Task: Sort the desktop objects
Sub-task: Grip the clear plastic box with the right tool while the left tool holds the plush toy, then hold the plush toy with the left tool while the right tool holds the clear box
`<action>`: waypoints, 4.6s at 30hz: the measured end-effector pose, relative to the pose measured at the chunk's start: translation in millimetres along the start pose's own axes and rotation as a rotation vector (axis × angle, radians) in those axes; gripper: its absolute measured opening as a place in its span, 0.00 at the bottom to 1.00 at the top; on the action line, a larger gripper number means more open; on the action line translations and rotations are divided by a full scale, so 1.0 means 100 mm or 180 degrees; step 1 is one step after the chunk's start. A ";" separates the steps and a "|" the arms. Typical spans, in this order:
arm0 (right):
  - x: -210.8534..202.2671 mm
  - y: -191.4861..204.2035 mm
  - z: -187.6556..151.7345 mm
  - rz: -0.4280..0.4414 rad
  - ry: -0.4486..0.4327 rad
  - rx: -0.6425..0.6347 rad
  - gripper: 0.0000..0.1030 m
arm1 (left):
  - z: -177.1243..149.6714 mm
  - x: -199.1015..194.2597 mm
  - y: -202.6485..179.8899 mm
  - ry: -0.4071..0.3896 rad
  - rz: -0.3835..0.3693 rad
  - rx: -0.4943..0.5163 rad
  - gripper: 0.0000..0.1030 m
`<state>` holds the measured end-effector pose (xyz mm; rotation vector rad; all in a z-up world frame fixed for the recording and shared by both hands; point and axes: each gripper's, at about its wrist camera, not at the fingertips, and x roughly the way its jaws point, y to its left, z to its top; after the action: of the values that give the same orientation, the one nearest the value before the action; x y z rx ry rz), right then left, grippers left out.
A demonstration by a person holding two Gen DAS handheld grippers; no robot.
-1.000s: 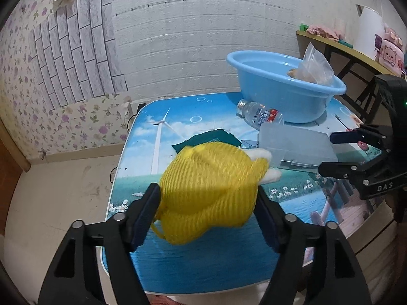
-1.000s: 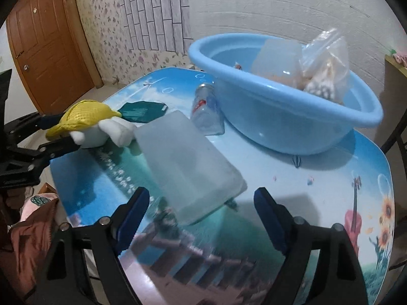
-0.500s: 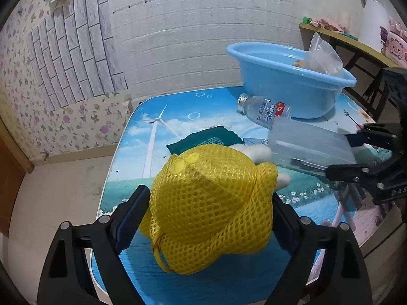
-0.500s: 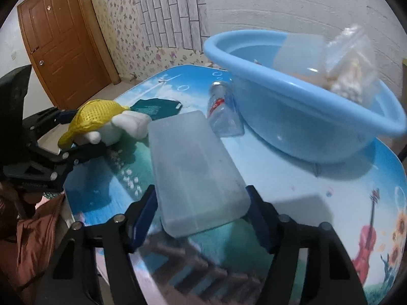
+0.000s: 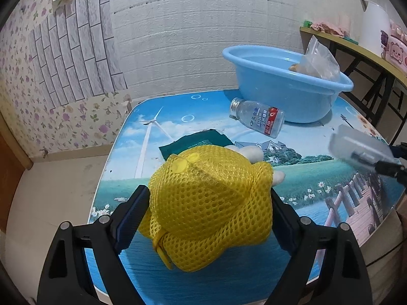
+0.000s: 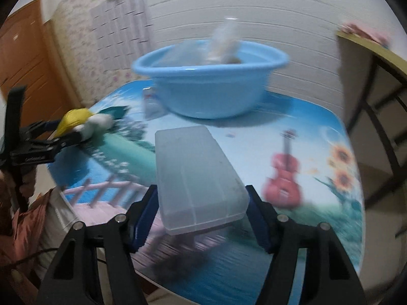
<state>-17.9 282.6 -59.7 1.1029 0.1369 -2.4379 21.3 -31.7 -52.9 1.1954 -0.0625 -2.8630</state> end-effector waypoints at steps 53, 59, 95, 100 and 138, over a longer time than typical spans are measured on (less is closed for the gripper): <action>1.08 -0.64 0.87 -0.0367 0.0469 0.0078 1.00 | 0.17 0.44 -0.12 0.0224 0.0389 -0.0120 0.91; 1.08 -0.61 0.87 -0.0368 0.0468 0.0079 1.00 | 0.14 0.44 -0.11 0.0181 0.0403 -0.0156 0.93; 1.10 -0.58 0.86 -0.0372 0.0465 0.0082 1.00 | 0.14 0.48 -0.05 0.0285 0.0391 -0.0325 1.00; 1.10 -0.58 0.86 -0.0372 0.0465 0.0082 1.00 | 0.13 0.48 -0.04 0.0274 0.0371 -0.0305 1.00; 1.11 -0.59 0.86 -0.0389 0.0461 0.0101 1.00 | 0.08 0.30 -0.04 0.0030 0.0290 -0.0302 0.71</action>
<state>-167.2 271.2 -88.5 1.3214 0.2180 -2.4725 -5.2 -28.7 -69.0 1.1572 0.0187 -2.7488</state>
